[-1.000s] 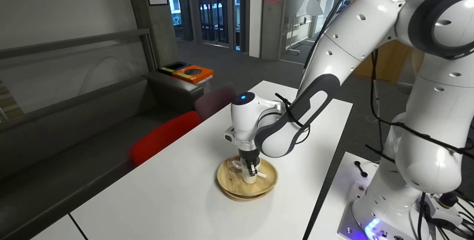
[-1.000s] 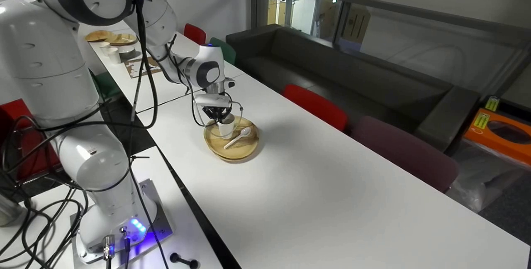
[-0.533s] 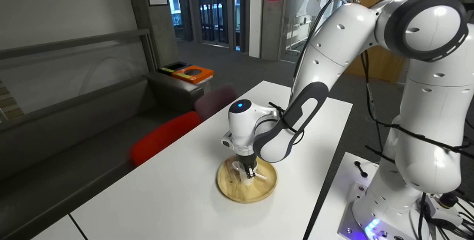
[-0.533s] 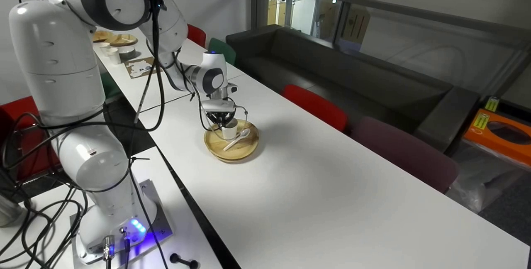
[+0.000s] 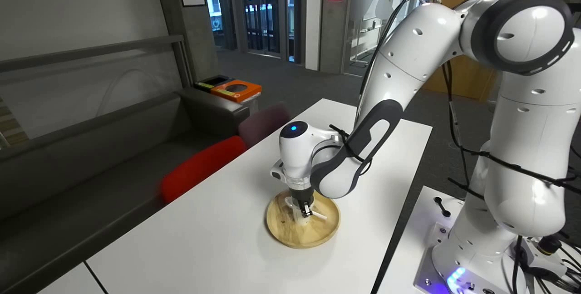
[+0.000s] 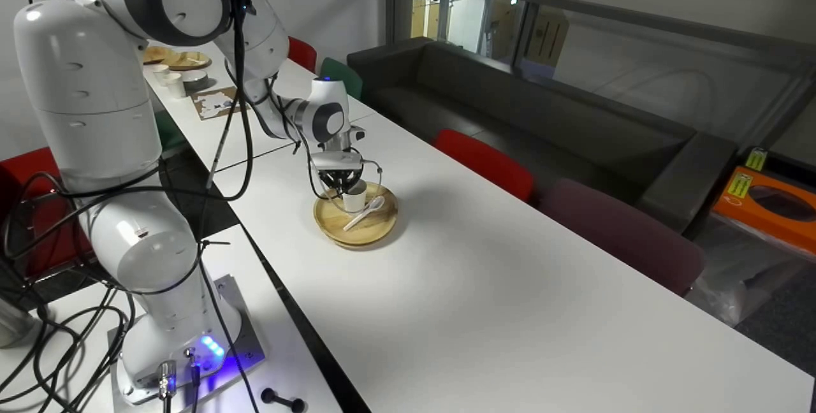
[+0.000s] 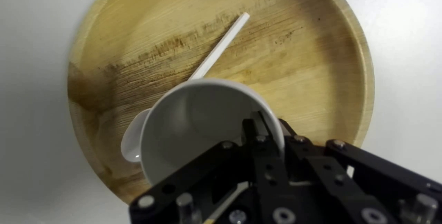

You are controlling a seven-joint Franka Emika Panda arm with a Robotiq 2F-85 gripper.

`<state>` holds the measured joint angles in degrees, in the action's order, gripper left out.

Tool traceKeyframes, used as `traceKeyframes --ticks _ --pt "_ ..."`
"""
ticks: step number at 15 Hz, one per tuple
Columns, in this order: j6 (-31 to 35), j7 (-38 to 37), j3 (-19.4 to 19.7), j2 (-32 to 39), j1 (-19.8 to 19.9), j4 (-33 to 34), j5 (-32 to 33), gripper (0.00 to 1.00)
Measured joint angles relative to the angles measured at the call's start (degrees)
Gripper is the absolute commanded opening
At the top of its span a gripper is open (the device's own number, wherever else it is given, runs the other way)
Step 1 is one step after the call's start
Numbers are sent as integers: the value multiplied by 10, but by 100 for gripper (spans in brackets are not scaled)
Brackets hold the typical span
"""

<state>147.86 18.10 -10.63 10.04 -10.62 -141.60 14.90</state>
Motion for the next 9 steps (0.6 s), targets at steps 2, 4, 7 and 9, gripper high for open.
traceKeyframes --ticks 2,4,7,9 --pt "0 0 0 0 0 0 0 41" --pt "0 0 0 2 0 0 0 56" --pt "0 0 0 2 0 0 0 78" --pt "0 0 -2 2 0 0 0 93"
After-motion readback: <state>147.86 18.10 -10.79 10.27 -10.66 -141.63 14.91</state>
